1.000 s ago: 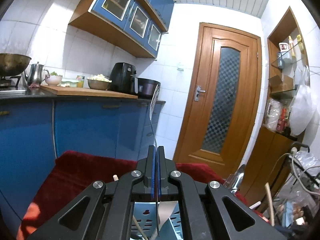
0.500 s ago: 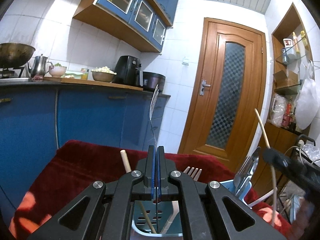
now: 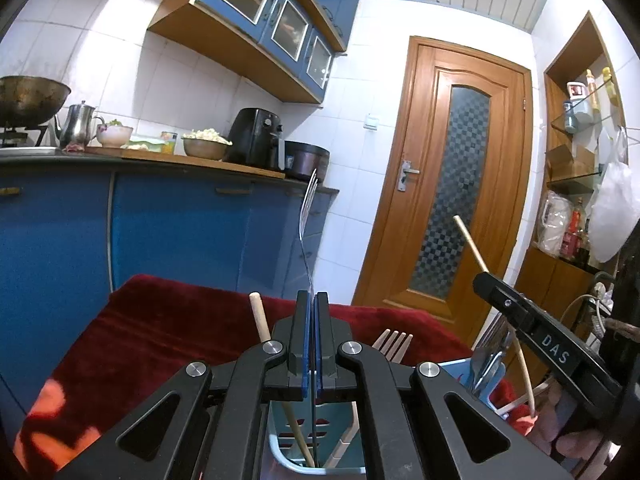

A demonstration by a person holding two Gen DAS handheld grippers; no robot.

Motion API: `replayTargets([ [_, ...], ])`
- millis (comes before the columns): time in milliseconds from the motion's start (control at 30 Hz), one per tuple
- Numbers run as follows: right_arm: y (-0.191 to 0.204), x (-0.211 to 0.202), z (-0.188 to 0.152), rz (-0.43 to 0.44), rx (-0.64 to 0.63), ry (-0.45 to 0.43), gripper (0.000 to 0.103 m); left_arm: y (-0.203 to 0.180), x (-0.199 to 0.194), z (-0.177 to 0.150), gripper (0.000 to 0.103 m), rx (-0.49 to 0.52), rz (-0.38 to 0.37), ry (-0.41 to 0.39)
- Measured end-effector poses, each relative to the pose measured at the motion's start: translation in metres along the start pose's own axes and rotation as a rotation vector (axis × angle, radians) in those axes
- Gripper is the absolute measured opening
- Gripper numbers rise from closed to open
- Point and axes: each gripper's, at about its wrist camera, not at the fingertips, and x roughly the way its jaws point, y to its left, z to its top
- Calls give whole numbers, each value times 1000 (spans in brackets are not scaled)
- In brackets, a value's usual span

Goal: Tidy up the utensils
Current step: 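Lift and carry the chopstick and fork over the blue caddy with both tools, then open both tools to drop the chopstick and fork into the caddy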

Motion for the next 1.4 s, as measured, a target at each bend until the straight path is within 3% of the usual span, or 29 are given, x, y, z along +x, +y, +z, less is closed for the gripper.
replayTargets([
  [333, 0, 0, 14, 5, 10, -42, 7, -1, -2, -1, 1, -3, -1, 2],
  [600, 5, -2, -2, 12, -27, 14, 7, 1, -2, 0, 1, -24, -10, 16],
  [667, 6, -5, -1, 25, -19, 27, 12, 0, -3, 0, 5, -23, -11, 19],
  [733, 8, -8, 0, 27, -15, 26, 20, -1, -5, 2, 16, -22, -18, 21],
  [833, 9, -14, 4, 35, 1, 25, 25, -4, -11, 6, 29, -19, -20, 21],
  [1100, 9, -48, 15, 53, 39, 27, 30, -13, -36, 18, 29, -19, -29, 64],
  [1400, 11, -82, 10, 54, 82, 134, 31, -18, -74, 13, 29, -6, -34, 159],
])
